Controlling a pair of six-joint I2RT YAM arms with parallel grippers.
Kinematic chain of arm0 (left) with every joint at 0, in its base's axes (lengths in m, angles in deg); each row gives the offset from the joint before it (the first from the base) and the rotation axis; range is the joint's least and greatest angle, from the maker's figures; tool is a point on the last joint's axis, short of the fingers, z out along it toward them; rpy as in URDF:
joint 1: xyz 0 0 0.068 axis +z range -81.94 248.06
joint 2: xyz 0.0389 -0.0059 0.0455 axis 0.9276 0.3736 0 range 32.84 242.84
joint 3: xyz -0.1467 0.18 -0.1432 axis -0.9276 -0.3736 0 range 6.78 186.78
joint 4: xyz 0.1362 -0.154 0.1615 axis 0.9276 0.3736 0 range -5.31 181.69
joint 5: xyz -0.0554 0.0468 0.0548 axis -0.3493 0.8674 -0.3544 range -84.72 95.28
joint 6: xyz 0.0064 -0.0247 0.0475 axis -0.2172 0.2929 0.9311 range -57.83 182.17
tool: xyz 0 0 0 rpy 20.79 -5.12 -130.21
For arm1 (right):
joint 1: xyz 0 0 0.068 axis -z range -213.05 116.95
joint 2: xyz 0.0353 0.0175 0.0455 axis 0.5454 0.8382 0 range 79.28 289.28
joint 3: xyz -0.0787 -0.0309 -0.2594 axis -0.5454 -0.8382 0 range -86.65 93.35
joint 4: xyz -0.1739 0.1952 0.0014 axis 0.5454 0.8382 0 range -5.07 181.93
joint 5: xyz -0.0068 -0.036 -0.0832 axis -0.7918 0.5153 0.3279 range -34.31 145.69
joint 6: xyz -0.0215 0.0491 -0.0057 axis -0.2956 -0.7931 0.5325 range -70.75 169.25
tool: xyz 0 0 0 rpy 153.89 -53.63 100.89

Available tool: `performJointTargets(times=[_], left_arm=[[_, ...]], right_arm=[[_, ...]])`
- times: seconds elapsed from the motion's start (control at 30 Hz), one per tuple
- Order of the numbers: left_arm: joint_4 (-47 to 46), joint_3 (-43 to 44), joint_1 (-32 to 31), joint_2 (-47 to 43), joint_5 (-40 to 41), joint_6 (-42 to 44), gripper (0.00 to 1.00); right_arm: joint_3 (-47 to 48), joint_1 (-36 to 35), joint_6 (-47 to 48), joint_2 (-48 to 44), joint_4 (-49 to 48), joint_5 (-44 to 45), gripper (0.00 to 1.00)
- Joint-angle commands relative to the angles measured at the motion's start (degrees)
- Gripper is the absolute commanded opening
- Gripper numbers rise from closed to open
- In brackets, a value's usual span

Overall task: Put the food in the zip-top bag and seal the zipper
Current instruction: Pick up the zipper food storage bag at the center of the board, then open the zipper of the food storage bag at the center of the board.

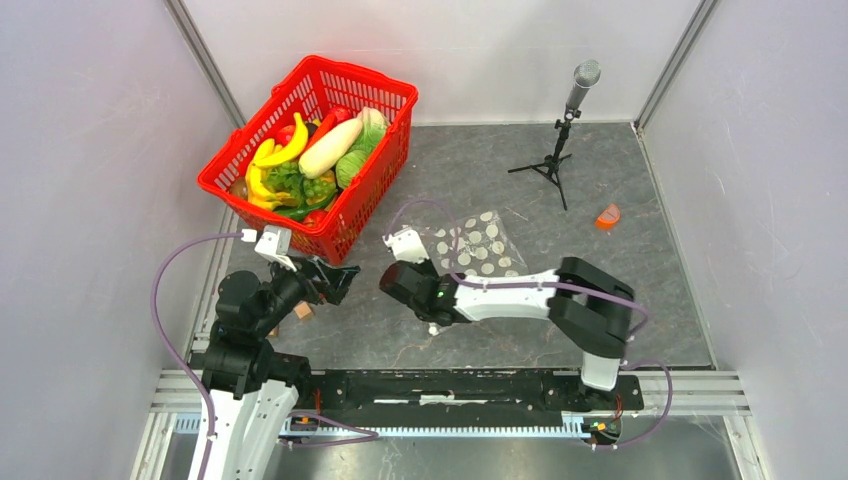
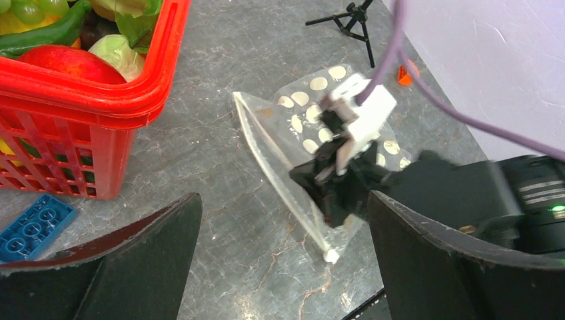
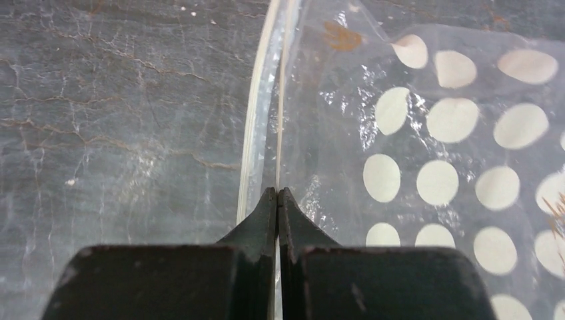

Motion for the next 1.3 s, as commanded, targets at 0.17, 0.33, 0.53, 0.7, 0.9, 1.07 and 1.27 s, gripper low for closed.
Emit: performJointTargets(times=[0.17, 0.33, 0.53, 0.7, 0.9, 1.07, 1.27], left_arm=[[-2.21, 1.25, -0.12, 2.47, -4.58, 0.01, 1.0], [-7.3, 1.44, -2.31, 7.44, -10.07, -2.67, 1.0], [-11.44, 3.14, -20.01, 14.4, 1.45, -3.49, 0.96], [-17.55, 2.92, -36.72, 23.8, 15.82, -4.55, 0.94], [-27.7, 3.08, -38.92, 35.32, 16.53, -10.07, 0.84], [-35.38, 2.85, -39.8, 40.52, 16.58, -12.63, 0.79], [-42.08, 3.69, -42.1, 46.23, 18.29, -14.69, 0.69]], right_arm=[[-20.1, 6.7, -1.67, -28.04, -17.3, -13.5, 0.0], [-27.41, 10.97, -3.72, -37.72, -19.74, -19.7, 0.0], [-32.48, 11.94, -5.87, -44.63, -22.75, -21.47, 0.0], [-34.04, 11.92, -6.79, -46.96, -23.79, -21.17, 0.0], [-34.14, 11.91, -5.72, -48.47, -22.7, -22.18, 0.0], [-35.96, 11.9, -5.17, -51.31, -23.97, -23.66, 0.0], [-36.38, 11.93, -4.5, -52.87, -23.74, -25.84, 0.0]])
